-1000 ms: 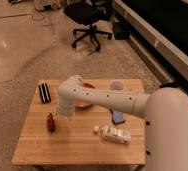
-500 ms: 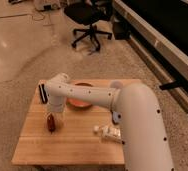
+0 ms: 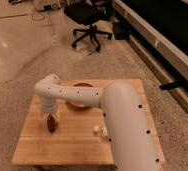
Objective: Place the pepper on the white sponge
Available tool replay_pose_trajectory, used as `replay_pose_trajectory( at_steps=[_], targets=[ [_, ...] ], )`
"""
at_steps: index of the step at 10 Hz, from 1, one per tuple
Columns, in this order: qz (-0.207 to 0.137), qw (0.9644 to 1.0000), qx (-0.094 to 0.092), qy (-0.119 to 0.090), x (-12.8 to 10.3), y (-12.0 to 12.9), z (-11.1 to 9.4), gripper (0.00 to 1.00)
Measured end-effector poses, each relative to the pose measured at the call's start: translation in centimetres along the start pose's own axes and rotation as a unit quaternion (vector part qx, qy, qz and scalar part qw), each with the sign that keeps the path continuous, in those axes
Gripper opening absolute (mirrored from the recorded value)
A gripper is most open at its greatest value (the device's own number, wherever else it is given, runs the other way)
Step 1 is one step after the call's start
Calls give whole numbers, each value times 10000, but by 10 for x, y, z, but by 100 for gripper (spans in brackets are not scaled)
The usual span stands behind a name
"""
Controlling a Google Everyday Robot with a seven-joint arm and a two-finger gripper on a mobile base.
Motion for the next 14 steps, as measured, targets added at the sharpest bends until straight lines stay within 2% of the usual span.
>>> replay_pose_trajectory(
  at_steps=[2, 3, 6, 7, 9, 12, 14],
  targets=[
    [-142, 9992, -346, 116, 2, 4, 6, 57],
    [-190, 9984, -503, 163, 0, 2, 8, 45],
    [-75, 9975, -678, 199, -9, 2, 0, 18],
    [27, 9977, -649, 176, -15, 4, -7, 7],
    [270, 9982, -532, 115, -24, 14, -23, 0],
    [838, 9955, -445, 88, -25, 64, -43, 0],
    [1425, 9891, -343, 98, -16, 122, -54, 0]
  ],
)
